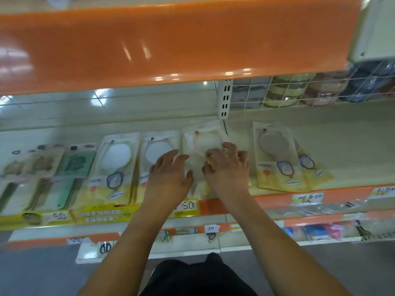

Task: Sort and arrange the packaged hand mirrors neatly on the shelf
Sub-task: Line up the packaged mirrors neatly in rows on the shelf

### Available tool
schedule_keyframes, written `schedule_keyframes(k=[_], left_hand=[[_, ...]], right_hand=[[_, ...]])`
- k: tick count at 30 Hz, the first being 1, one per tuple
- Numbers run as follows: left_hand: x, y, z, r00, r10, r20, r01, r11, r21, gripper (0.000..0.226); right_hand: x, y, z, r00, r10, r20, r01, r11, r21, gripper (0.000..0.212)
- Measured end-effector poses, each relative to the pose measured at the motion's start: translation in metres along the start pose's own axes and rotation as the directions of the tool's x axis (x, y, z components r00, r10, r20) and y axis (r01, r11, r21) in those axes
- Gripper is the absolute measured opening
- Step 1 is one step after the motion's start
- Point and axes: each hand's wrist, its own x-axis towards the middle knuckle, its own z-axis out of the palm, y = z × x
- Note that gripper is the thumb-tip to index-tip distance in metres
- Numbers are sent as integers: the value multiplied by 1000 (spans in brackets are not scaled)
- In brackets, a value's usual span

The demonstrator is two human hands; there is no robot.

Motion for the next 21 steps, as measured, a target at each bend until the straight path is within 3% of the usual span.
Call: schedule_keyframes(k=[3, 10, 12, 15, 21], left_hand=[[-6, -23, -8, 999, -35, -26, 33, 999, -43, 54], [-10, -87, -24, 999, -37, -27, 36, 998, -57, 56], [-9, -102, -27, 999, -42, 5, 42, 998, -46, 49], [-8, -126, -29, 996, -65, 63, 67, 997, -40, 42], [-11, -165, -35, 992, -24, 123, 31, 998, -55, 37]], right_hand=[[-3, -25, 11, 995, 22, 100, -22, 1000, 5, 28], [-16, -84, 38, 994, 41, 100, -42, 999, 7, 23], [-19, -99, 43, 996, 69, 58, -70, 997, 24, 24], [-24, -122, 51, 982, 128, 140, -129, 992, 0, 29], [-34, -154, 73, 976, 169, 140, -156, 983, -97, 33]])
